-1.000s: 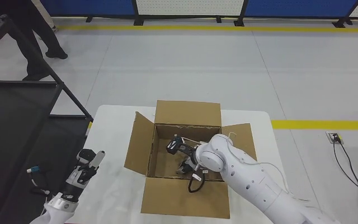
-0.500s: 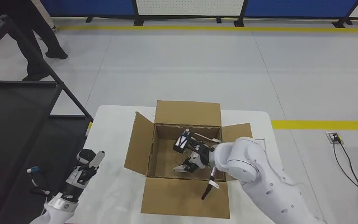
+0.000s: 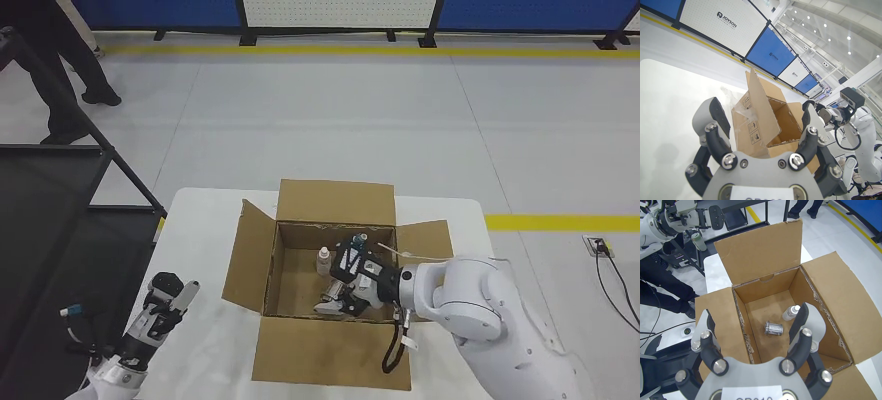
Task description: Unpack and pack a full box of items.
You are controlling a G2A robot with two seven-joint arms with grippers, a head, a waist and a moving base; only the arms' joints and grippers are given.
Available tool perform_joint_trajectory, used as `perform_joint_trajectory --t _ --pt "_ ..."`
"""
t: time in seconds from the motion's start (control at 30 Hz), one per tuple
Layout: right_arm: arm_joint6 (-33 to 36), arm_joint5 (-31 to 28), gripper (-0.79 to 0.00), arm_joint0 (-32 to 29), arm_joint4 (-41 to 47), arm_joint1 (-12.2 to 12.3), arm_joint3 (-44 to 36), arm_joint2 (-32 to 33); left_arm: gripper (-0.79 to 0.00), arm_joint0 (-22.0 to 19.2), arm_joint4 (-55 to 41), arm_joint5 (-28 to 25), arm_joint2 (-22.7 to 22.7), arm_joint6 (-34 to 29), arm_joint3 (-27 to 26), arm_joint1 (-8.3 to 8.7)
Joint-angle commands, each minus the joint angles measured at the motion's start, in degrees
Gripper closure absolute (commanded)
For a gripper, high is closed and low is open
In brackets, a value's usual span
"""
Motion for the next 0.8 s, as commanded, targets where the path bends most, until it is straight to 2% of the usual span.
perform_joint_trajectory --t 0.0,0.3,0.47,0.53,0.77 --pt "-2.0 0.8 -0.785 -0.3 2.4 0.1 1.0 1.3 -0.785 -0.9 1.6 1.2 1.2 -1.2 -0.5 0.06" --pt "-5.2 -1.5 -0.785 -5.9 16.7 2.2 2.6 14.2 -0.785 -5.1 6.4 3.7 7.8 -4.2 -1.2 0.07" --pt "-3.8 -2.6 -0.785 -10.7 23.4 3.7 3.6 22.8 -0.785 -6.6 7.8 4.1 11.3 -4.9 -1.6 -0.02" --pt "-1.9 -2.0 -0.785 -12.2 26.1 4.3 4.2 25.8 -0.785 -6.8 8.5 3.8 12.5 -5.2 -2.2 -0.03" --pt "14.0 -0.9 -0.785 -13.5 39.4 6.7 10.2 33.0 -0.785 -7.6 12.4 3.0 17.2 -6.6 -3.5 -0.05"
